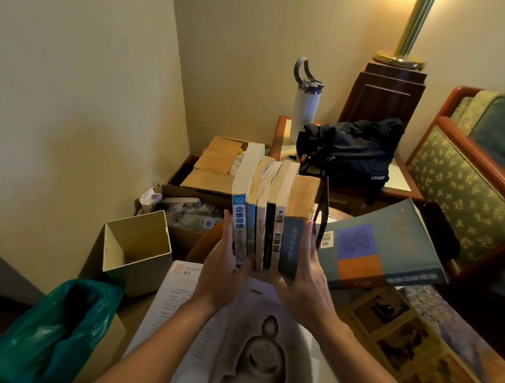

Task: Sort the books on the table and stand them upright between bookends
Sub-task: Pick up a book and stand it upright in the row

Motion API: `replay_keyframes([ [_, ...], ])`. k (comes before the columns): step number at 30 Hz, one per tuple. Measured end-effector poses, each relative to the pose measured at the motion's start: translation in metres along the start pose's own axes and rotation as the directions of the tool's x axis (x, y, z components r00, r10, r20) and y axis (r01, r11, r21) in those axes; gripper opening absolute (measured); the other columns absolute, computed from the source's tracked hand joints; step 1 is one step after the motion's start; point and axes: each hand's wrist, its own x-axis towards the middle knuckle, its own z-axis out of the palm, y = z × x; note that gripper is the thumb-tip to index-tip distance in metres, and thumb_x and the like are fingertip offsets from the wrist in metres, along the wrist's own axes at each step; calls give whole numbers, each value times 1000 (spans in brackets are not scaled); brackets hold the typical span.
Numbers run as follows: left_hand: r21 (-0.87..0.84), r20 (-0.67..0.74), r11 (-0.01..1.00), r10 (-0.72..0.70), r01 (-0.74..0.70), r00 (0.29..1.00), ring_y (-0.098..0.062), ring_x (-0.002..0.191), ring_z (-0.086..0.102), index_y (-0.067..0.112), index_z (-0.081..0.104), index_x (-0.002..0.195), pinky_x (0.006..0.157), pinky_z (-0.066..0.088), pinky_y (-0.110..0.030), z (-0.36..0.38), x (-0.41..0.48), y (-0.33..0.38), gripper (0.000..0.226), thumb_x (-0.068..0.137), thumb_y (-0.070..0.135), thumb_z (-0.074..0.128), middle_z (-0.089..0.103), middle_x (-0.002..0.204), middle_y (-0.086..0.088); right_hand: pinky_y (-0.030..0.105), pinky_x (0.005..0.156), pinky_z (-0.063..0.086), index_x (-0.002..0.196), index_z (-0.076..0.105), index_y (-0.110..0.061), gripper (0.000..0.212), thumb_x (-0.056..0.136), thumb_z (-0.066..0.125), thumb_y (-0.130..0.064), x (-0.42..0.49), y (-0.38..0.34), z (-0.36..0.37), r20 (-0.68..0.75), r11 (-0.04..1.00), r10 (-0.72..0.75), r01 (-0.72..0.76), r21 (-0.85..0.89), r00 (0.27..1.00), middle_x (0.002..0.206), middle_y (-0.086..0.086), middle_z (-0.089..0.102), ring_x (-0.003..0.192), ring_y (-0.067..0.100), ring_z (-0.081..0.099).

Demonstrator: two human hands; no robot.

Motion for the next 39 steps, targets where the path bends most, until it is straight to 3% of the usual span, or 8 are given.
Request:
replay_keyframes([
  [5, 148, 11, 989, 17, -19, 1000, 19, 105, 54, 19, 34, 151, 91, 47, -7, -10, 14, -8, 92, 78, 58, 75, 58, 126, 21, 55, 102, 49, 153, -26, -35, 119, 88, 73, -28, 4, 2, -6, 19, 999, -25, 26, -20, 999, 167, 2, 7, 132, 25, 51],
  [10, 201, -66, 979, 24, -11, 998, 9, 104, 59, 17, 51, 138, 87, 50, -10, -4, 17, -13, 72, 82, 57, 71, 62, 120, 18, 53, 100, 51, 153, -26, -32, 120, 86, 74, -33, 4, 3, -3, 24, 999, -31, 32, -10, 999, 167, 3, 8, 127, 21, 55],
  [15, 222, -119, 975, 12, 15, 993, 9, 103, 60, 17, 50, 141, 86, 54, -16, -1, 16, -11, 66, 89, 56, 64, 66, 123, 11, 44, 104, 46, 151, -28, -36, 123, 85, 75, -30, -3, 3, -3, 25, 999, -6, 6, -36, 1000, 168, 0, -5, 135, 24, 47],
  [20, 102, -60, 992, -65, 71, 996, 27, 104, 49, 30, 35, 151, 79, 43, 0, -8, -2, 15, 72, 89, 47, 68, 53, 125, 32, 13, 95, 38, 148, -28, -46, 119, 88, 72, -23, -24, -5, -11, 46, 998, 46, -43, -46, 998, 161, -13, -28, 137, 10, 31],
  [23, 128, -13, 984, -119, 120, 993, 25, 110, 42, 39, 20, 156, 84, 39, -4, -10, -30, 28, 81, 90, 48, 66, 39, 132, 37, 23, 106, 31, 150, -24, -47, 114, 90, 71, -27, -48, -6, -10, 64, 995, 60, -54, -89, 996, 162, -14, -26, 147, 14, 21],
  [26, 268, 74, 947, -205, 178, 976, 5, 107, 51, 43, 13, 155, 85, 41, -11, -9, -64, 32, 80, 92, 51, 61, 49, 133, 22, 32, 105, 46, 151, -22, -48, 112, 89, 70, -31, -76, -6, -12, 124, 989, 98, -82, -124, 988, 164, -14, -20, 147, 27, 30],
  [31, 431, 207, 879, -314, 202, 926, -18, 148, 26, 32, 20, 157, 119, 27, -37, -3, -118, 37, 73, 96, 56, 52, 29, 162, 5, 47, 123, 17, 156, -14, -39, 96, 94, 60, -38, -124, -9, -23, 223, 956, 219, -162, -246, 950, 166, -7, -15, 152, 26, -13],
  [39, 735, 392, 674, -339, -70, 855, -27, 153, -13, 34, 9, 158, 119, -11, -49, 12, -170, 46, 72, 97, 65, 32, -1, 167, 3, 42, 120, 22, 157, 22, -28, 75, 95, 62, -38, -177, -1, -70, 81, 927, 309, -281, -250, 947, 166, -1, 16, 153, 26, 8],
])
